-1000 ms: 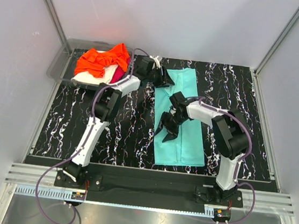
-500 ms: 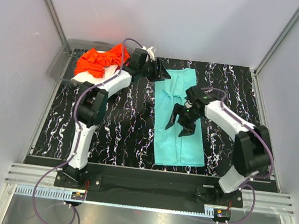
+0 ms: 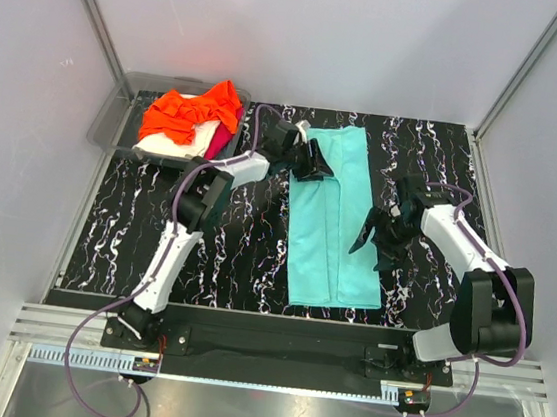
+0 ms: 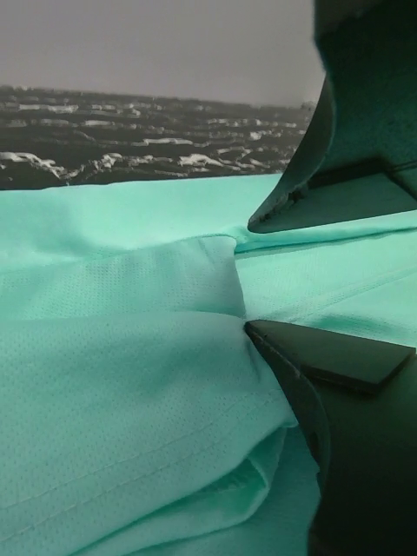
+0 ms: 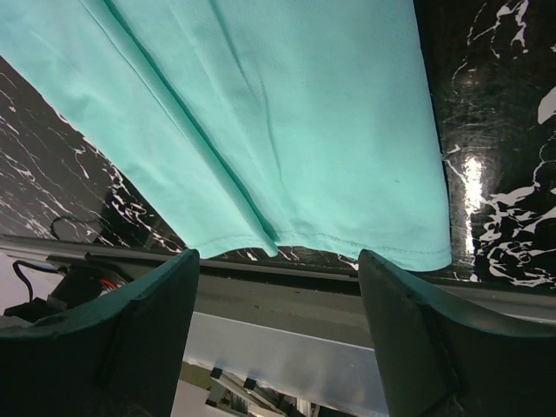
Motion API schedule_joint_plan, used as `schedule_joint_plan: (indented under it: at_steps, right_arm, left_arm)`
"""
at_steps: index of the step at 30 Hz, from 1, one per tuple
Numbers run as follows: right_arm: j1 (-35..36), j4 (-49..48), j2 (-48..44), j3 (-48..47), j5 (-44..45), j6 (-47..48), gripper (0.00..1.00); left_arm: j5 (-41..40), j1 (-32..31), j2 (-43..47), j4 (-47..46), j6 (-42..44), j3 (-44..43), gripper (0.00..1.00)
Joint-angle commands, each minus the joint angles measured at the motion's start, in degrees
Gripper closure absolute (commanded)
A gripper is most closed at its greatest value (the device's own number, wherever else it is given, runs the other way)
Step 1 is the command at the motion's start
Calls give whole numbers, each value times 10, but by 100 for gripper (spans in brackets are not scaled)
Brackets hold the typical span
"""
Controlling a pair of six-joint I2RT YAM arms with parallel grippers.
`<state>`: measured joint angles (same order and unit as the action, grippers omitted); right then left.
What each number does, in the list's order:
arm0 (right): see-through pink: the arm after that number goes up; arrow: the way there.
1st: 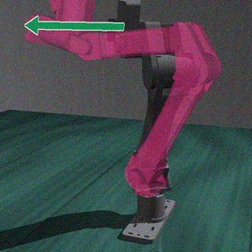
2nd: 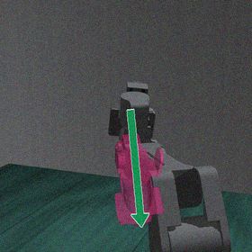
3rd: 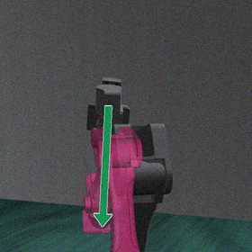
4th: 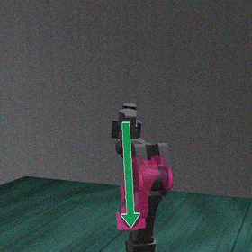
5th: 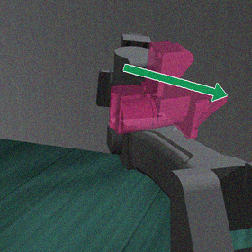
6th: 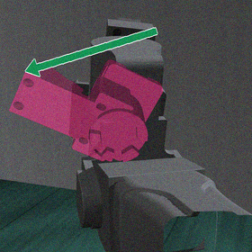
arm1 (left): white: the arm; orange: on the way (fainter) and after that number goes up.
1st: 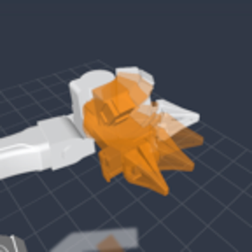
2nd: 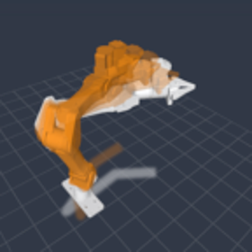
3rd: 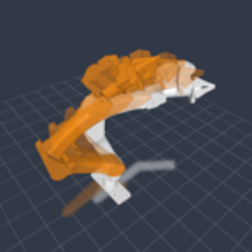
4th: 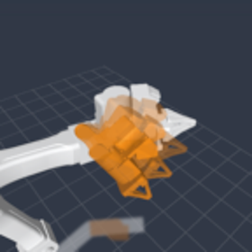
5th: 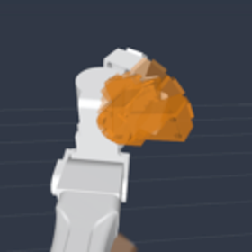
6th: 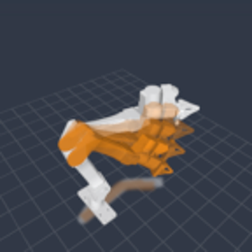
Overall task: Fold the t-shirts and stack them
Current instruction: Fold the tshirt
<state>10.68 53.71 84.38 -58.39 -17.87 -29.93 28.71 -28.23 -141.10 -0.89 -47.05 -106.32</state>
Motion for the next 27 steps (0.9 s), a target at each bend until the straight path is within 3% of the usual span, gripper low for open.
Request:
schedule_joint_plan:
  at_steps: [1,7,14,20,27]
  right_arm:
    - [-17,12,-2,-5,-9,19,19]
    - [-30,24,26,-48,-28,27,18]
    - [-42,23,7,-30,-35,43,16]
    - [-51,23,-18,13,-21,65,15]
    - [-64,3,-55,53,-42,56,19]
  left_arm:
    - [-1,12,-40,-18,-16,-91,46]
    - [0,27,-57,-10,-8,-140,45]
    - [6,27,60,82,60,-112,42]
    - [6,4,228,165,121,4,41]
    - [-27,-31,443,219,173,258,43]
